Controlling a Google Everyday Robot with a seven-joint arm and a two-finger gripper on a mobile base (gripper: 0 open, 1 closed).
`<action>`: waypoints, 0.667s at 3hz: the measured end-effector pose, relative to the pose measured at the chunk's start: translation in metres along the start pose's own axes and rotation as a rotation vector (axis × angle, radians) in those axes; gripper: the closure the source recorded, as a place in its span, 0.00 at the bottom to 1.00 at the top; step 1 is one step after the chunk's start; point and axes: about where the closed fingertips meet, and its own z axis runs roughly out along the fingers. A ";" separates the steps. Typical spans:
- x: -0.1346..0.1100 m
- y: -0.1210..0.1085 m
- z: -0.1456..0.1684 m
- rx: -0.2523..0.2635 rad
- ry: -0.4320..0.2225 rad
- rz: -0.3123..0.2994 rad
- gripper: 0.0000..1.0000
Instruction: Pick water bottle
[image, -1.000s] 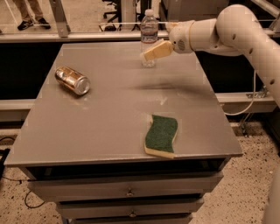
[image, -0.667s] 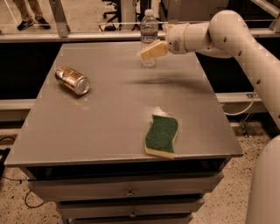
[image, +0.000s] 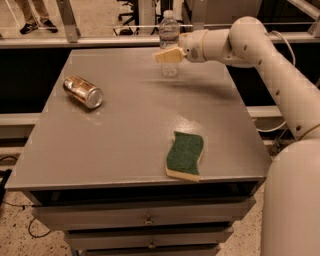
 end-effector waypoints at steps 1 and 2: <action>-0.001 0.003 -0.003 -0.005 -0.012 0.011 0.55; -0.015 0.009 -0.018 -0.021 -0.061 0.020 0.78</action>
Offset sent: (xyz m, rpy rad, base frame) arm -0.0383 -0.0200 0.0476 0.1375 -0.0406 0.0435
